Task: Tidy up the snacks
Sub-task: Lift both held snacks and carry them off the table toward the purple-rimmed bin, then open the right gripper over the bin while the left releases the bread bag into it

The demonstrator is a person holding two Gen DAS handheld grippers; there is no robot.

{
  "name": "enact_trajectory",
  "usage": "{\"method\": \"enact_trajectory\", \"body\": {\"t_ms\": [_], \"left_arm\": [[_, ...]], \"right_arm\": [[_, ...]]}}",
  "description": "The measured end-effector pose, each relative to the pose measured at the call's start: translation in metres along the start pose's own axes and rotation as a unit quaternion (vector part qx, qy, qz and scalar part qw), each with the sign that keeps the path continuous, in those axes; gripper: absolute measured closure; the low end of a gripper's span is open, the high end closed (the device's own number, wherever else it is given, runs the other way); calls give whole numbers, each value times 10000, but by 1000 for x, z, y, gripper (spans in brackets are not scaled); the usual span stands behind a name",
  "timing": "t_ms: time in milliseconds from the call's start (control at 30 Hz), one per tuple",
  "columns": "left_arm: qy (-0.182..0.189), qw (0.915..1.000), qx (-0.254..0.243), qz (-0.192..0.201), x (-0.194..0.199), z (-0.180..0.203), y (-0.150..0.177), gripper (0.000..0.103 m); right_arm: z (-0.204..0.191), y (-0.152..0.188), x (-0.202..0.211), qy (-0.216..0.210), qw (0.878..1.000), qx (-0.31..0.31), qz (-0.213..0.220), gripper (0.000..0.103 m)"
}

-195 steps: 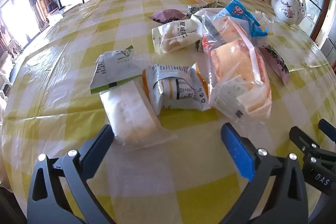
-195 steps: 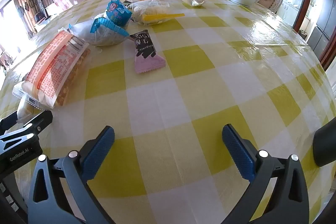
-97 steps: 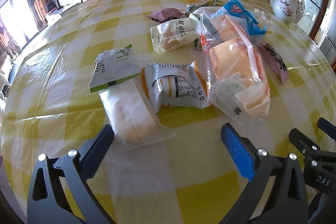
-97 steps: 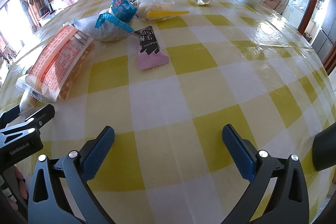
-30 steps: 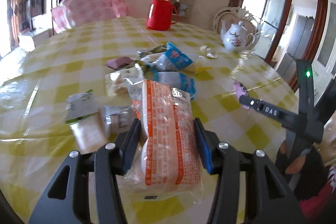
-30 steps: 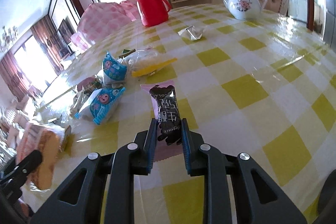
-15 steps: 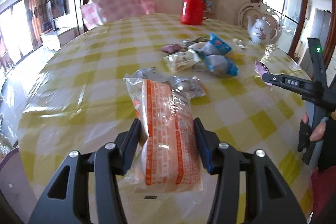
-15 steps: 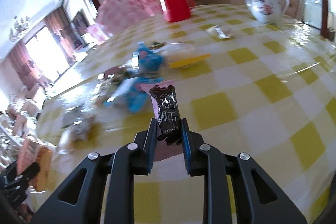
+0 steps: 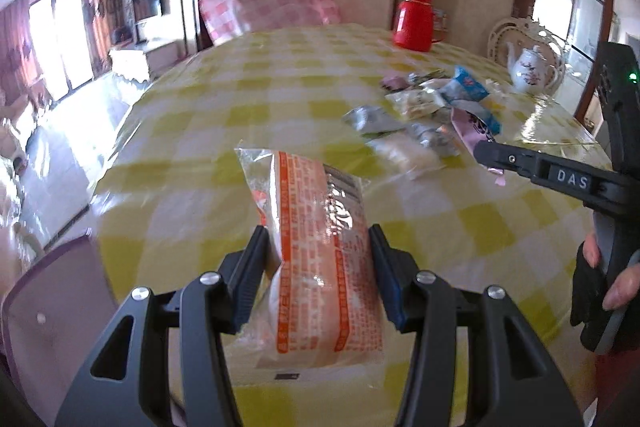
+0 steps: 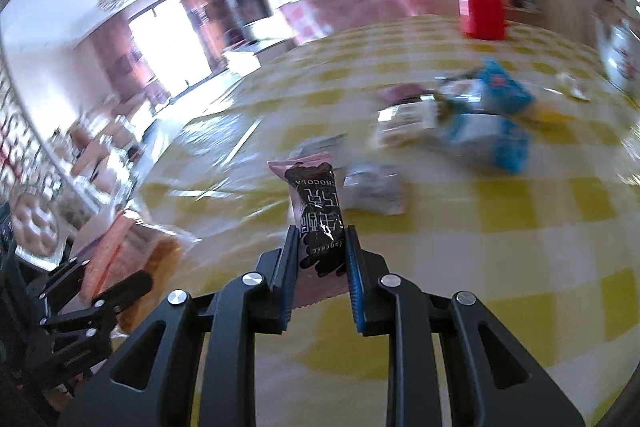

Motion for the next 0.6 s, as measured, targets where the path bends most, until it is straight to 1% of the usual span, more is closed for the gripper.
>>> {"method": "enact_trajectory", "body": {"t_ms": [67, 167, 267, 400, 600], "left_arm": [[-23, 9998, 177, -102, 4, -16, 6, 52], [-204, 9992, 329, -114, 14, -45, 14, 52], [-253, 9980, 558, -137, 23, -69, 18, 52], [-629, 9949, 784, -61, 35, -108, 21, 52], [-1177, 9870, 1082, -157, 45, -168, 30, 51]], "right_arm": [[-18, 2, -7, -166, 9998, 87, -59, 80], [-46, 5, -18, -331, 9989, 288, -175, 80], [-70, 8, -26, -509, 9974, 421, -277, 80], [-94, 9, -31, -723, 9956, 512, -318, 80], [-157, 15, -42, -1104, 9876, 1011, -478, 80]]}}
Point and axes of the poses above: each gripper's, at about its wrist camera, not at the fingertips, and x roughly against the way its jaws point, z to its right, y to its underside, the point moved 6 cm from there along -x, roughly the way its jaws point, and after that the axes turned 9 degrees about x, right-handed, at the moved point
